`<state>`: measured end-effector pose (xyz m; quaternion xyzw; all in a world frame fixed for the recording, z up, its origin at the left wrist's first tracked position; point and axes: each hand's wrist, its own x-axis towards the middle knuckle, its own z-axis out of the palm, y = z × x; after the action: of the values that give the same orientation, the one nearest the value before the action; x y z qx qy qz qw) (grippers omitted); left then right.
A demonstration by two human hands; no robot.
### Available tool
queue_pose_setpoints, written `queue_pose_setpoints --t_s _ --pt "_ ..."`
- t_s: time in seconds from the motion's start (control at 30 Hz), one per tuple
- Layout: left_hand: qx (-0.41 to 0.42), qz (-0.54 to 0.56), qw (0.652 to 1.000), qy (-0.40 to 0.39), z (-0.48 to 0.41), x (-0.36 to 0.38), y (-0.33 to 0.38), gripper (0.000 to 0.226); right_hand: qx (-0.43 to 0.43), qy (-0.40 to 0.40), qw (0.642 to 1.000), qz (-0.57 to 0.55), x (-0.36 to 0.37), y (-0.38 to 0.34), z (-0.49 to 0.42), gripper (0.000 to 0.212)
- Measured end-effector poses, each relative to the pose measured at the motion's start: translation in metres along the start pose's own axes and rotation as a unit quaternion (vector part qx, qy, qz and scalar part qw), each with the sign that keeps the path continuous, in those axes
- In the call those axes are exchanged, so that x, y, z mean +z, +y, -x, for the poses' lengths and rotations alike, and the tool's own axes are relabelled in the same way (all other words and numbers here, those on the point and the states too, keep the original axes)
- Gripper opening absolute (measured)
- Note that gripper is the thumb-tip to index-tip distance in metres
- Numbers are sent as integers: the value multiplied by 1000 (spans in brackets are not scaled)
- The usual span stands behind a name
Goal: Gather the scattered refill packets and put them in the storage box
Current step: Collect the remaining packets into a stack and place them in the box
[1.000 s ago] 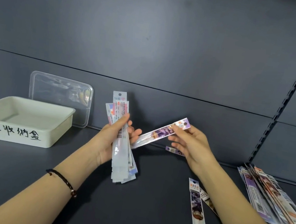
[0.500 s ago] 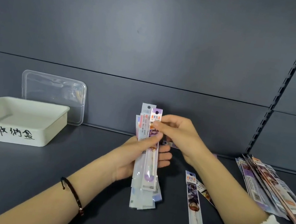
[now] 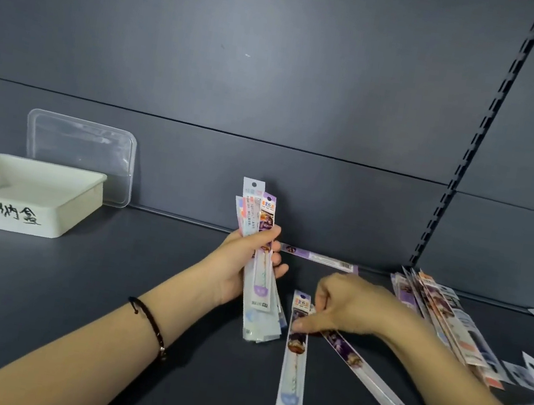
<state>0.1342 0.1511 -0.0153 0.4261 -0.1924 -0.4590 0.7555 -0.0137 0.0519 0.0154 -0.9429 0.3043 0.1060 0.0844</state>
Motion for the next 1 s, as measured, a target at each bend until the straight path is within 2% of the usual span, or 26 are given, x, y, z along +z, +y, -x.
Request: queue_pose_setpoints --t_s 0.1,0.2,0.37,0.43,0.53,0.6,0.67,0.73,0.9,1.0 --pt "7 51 998 34 -11 11 -3 10 -10 48 997 -55 4 5 -6 44" --pt "25 100 993 48 -23 9 -4 12 -39 89 993 -72 8 11 -16 34" --pt "32 91 995 30 -31 -7 -5 15 -91 131 980 -118 18 22 -38 22" --pt "26 77 997 17 -31 -10 -4 15 -92 152 972 -151 19 28 -45 33" --pt "26 76 997 -1 -32 -12 -1 14 -37 171 972 -156 13 41 -42 61" --pt "22 80 996 -18 -31 -11 0 13 7 125 986 -108 9 46 -36 80" --pt "19 73 997 -28 -30 -10 -2 13 30 71 995 -69 8 45 -30 85" --pt "15 68 997 -30 -30 -9 -3 15 34 69 992 -99 7 44 -29 71" --pt "20 69 997 -24 -29 -11 0 20 23 81 976 -200 7 42 -33 21" --pt "30 70 997 -27 -28 -10 2 18 11 78 973 -216 8 39 -31 15"
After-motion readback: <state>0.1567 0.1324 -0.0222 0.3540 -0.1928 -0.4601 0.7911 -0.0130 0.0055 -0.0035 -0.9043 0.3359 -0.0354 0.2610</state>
